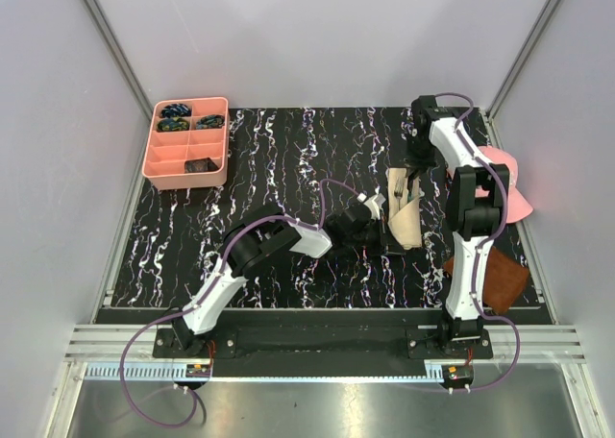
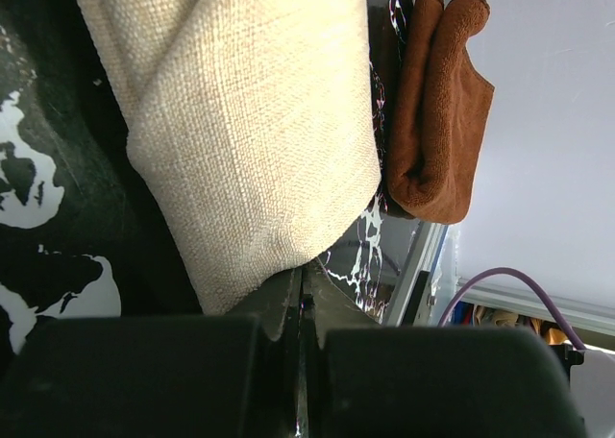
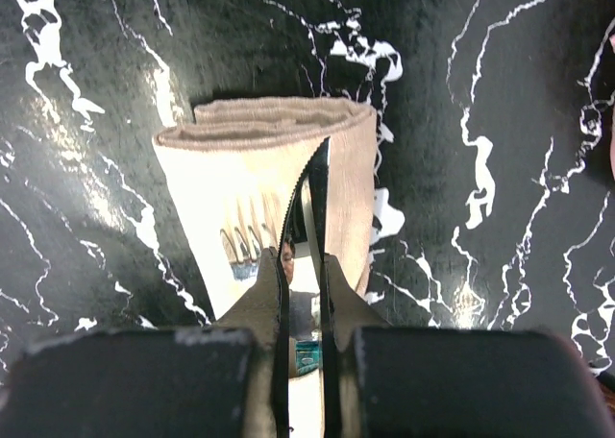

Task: Fold the napkin into a case and place the utensils inside
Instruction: Insert the knife into the folded napkin.

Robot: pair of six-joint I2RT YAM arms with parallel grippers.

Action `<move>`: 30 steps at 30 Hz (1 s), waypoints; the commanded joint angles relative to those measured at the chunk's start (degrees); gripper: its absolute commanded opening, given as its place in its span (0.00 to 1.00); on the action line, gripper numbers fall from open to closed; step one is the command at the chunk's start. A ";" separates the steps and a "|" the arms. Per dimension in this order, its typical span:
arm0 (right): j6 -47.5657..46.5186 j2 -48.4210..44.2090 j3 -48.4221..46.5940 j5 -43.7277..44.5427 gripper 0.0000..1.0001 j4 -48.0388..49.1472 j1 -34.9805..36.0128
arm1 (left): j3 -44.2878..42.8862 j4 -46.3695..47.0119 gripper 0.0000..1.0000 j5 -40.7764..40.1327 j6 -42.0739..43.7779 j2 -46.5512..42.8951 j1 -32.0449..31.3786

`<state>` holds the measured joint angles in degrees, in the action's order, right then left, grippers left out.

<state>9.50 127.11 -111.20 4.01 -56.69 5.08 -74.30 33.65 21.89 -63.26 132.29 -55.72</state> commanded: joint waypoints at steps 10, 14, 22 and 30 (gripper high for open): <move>1.32 -6.70 6.25 -0.14 0.01 2.98 -0.33 | -1.99 0.98 0.00 -0.01 -0.19 1.74 0.53; 1.14 -7.31 8.10 -0.76 0.01 3.42 -0.25 | -1.81 1.07 0.00 0.00 -0.37 1.74 0.62; 1.31 -8.37 10.56 -1.99 0.04 3.77 -0.25 | -1.90 1.24 0.00 0.08 -0.46 1.92 0.62; 1.05 -8.02 12.05 -3.75 0.09 3.77 -0.07 | -2.25 0.98 0.00 0.17 -0.37 2.01 0.62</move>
<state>10.39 122.15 -99.79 2.24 -52.25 5.08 -75.00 34.46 22.13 -64.38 133.16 -55.61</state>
